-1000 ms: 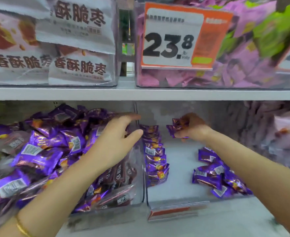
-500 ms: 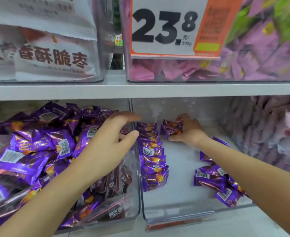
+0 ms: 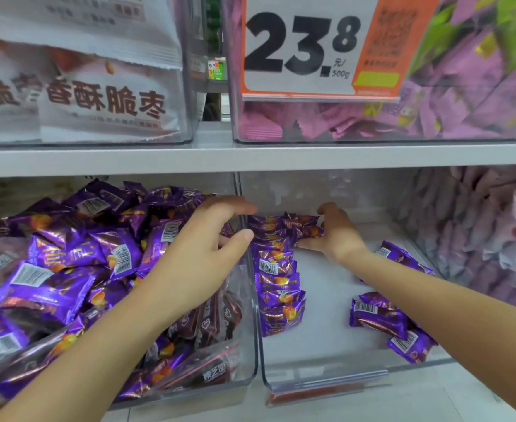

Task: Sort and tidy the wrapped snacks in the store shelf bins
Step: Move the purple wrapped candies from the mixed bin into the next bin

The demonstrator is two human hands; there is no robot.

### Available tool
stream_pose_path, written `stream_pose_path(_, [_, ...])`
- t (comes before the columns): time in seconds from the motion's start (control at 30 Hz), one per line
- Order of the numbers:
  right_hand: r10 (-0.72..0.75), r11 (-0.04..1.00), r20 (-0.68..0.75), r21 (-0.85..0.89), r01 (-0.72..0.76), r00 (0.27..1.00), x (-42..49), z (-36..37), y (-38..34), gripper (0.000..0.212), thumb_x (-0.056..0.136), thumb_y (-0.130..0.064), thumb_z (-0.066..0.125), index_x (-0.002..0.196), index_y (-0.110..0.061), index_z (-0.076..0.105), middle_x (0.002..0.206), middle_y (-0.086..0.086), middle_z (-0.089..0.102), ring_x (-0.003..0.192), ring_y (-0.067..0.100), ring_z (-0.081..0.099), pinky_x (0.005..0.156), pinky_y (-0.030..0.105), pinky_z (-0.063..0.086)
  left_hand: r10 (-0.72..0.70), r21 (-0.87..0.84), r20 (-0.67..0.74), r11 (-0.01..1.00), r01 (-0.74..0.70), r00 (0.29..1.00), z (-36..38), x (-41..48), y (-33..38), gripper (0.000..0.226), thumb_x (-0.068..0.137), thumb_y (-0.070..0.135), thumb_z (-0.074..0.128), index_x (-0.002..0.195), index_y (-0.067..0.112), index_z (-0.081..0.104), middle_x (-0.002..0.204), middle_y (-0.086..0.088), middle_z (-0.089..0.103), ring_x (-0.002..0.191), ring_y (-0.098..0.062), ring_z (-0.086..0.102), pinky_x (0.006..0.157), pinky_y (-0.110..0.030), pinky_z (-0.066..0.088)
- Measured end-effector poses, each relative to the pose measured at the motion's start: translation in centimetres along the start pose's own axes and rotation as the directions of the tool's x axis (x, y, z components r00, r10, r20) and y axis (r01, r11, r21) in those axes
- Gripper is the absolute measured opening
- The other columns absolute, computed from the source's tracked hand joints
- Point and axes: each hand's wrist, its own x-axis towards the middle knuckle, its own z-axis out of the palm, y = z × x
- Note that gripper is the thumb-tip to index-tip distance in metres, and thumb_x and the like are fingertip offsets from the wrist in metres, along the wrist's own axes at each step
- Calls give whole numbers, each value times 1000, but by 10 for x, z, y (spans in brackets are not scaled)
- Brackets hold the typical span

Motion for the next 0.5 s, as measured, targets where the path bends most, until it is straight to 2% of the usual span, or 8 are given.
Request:
stream_pose_path(0.13, [15,999,11,41,-15,1000,0,3,-4,83,68,-33,82,131,-7,34,131,15,43,112,32,51,83,34,46,1,8,0,1000,-1,1000,0,0,1,30,93,27,49,118,43,49,130,21,43,87,-3,61,78,-11,45])
stream_pose_path(0.23, [13,1000,29,25,-13,999,-1,6,-8,81,69,-29,82,130,-5,34,127,17,43,110,32,51,82,33,45,6,10,-4,1000,-6,1000,0,0,1,29,92,27,49,115,44,49,129,20,43,84,-3,61,77,-10,44])
stream_pose_path(0.33, [41,999,56,19,-43,998,0,7,-11,83,70,-22,81,134,-6,30,129,17,43,112,33,51,87,36,47,10,14,-7,1000,-10,1000,0,0,1,29,92,27,49,115,45,50,129,20,43,82,-1,60,76,-9,43])
stream_pose_path(0.5, [66,995,26,73,-68,997,1,10,-13,79,75,-19,77,134,-3,28,128,20,45,113,34,51,88,36,46,19,31,-8,999,-19,1000,1,1,0,30,91,28,49,116,45,50,130,20,43,82,0,60,78,-9,43])
